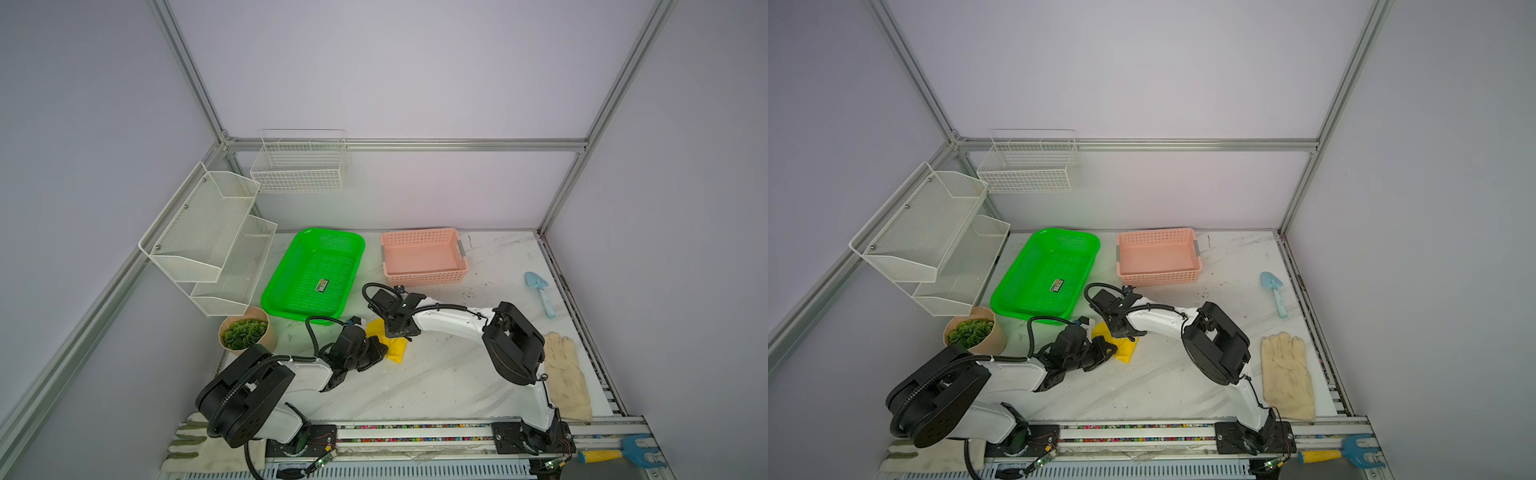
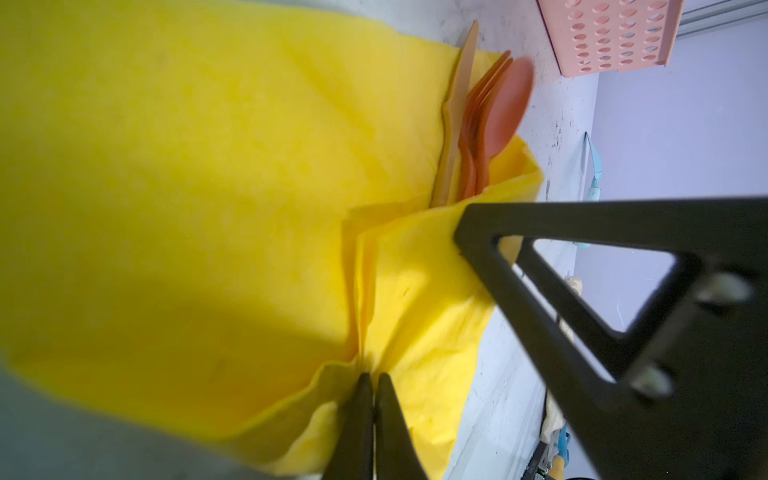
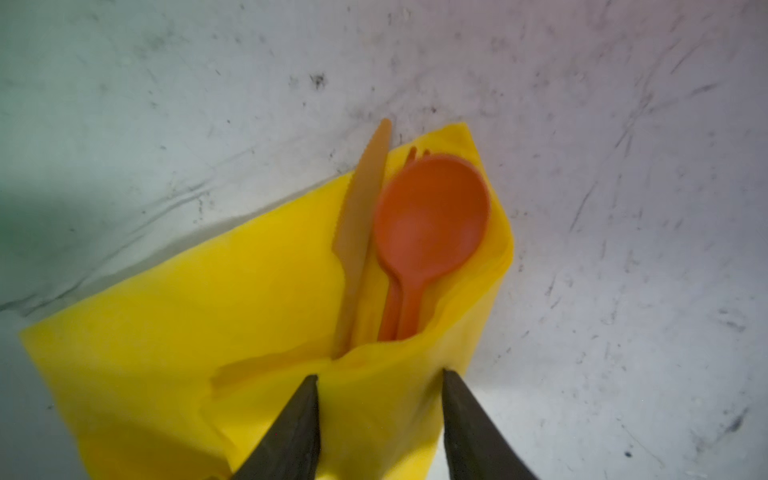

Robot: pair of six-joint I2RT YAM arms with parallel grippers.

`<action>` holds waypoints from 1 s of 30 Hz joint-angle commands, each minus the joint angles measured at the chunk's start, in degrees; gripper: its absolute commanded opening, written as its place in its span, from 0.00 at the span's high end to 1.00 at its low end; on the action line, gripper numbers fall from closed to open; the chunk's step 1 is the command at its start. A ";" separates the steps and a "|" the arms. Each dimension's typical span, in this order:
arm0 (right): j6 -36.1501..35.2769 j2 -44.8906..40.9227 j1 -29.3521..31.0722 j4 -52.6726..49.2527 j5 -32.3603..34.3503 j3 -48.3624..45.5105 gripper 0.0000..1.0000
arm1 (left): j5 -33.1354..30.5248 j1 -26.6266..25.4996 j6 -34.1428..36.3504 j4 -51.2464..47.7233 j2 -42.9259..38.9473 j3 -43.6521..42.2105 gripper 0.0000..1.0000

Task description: Place the utensils on the paper napkin and roll it up

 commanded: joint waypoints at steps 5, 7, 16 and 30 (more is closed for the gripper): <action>-0.86 -6.18 0.25 4.07 1.82 -3.16 0.66 | -1.97 -0.24 0.16 -5.60 -5.23 -1.22 0.93; -2.25 -5.29 0.18 4.59 0.57 -3.06 0.65 | -2.30 -0.25 0.30 -6.89 -5.90 -0.89 0.93; -5.56 -1.94 -0.69 14.22 -10.70 -8.32 0.89 | -4.11 -0.25 2.73 -13.42 -10.06 2.48 0.92; -4.74 -4.03 -1.75 21.03 -15.30 -12.37 0.92 | -7.65 1.79 5.30 -10.10 -17.85 1.40 0.75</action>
